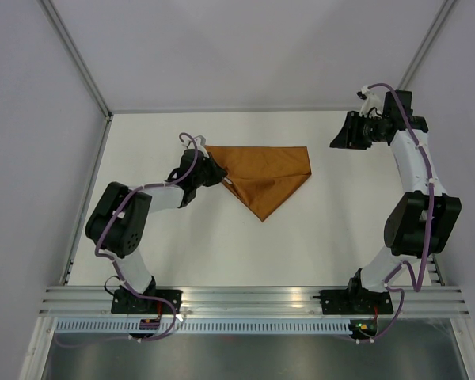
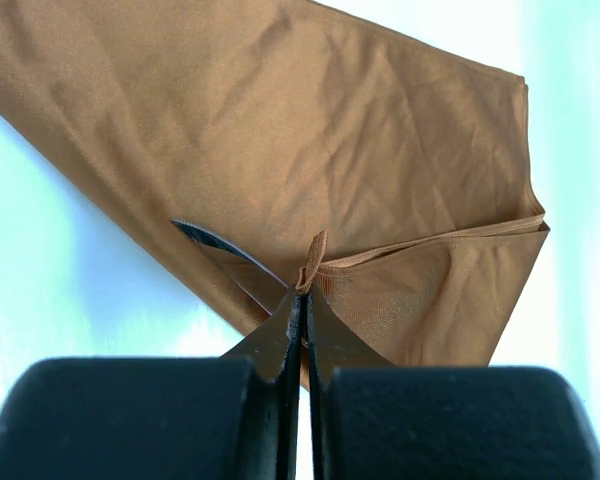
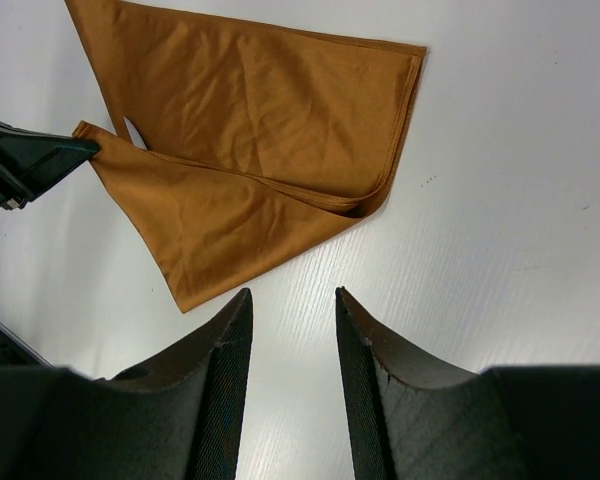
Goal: Fold the napkin, place the utensils inside, and roll it up
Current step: Fold the napkin at the center of the board.
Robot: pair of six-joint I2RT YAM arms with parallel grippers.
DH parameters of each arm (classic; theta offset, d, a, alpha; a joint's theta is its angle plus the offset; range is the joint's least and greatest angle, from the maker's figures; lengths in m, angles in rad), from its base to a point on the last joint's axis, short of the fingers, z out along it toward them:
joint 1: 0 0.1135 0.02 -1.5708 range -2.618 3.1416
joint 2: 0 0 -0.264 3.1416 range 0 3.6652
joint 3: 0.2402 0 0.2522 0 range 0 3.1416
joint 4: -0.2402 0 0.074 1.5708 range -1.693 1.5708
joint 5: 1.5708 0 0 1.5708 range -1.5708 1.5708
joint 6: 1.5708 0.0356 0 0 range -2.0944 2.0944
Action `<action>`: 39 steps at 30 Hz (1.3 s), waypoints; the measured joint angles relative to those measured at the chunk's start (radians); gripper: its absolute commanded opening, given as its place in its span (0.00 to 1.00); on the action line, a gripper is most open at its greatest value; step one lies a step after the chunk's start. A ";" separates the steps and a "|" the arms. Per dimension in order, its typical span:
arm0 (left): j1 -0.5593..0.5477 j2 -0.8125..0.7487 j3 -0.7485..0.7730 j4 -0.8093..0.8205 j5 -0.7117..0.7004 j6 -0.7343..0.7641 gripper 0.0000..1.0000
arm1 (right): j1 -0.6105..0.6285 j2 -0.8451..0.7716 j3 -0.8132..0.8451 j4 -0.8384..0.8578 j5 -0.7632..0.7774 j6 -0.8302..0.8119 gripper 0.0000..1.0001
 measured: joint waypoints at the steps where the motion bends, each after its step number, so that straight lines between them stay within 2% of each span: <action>1: 0.004 0.003 0.000 0.001 0.007 0.000 0.02 | 0.002 0.000 0.000 0.000 0.000 0.000 0.45; 5: 0.013 0.025 0.000 0.001 0.028 -0.004 0.03 | 0.009 0.000 0.000 -0.001 0.001 -0.004 0.45; 9: 0.023 0.047 0.001 0.001 0.045 -0.010 0.13 | 0.013 0.000 0.000 -0.002 0.002 -0.005 0.45; 14: 0.049 0.080 0.020 -0.001 0.072 -0.017 0.39 | 0.018 0.002 0.000 -0.003 0.004 -0.007 0.45; 15: 0.053 0.083 0.024 -0.001 0.076 -0.018 0.48 | 0.019 0.003 0.000 -0.003 0.005 -0.007 0.45; 20: 0.079 0.085 0.041 0.000 0.089 -0.021 0.64 | 0.023 0.004 0.000 -0.004 0.008 -0.011 0.45; 25: 0.109 0.085 0.050 -0.004 0.091 -0.022 0.66 | 0.030 0.008 0.000 -0.004 0.014 -0.015 0.45; 32: 0.181 0.078 0.092 -0.077 0.055 -0.023 0.64 | 0.065 0.021 0.000 -0.005 0.027 -0.020 0.45; 39: 0.285 0.102 0.216 -0.199 0.023 -0.026 0.60 | 0.123 0.035 0.000 -0.006 0.042 -0.023 0.45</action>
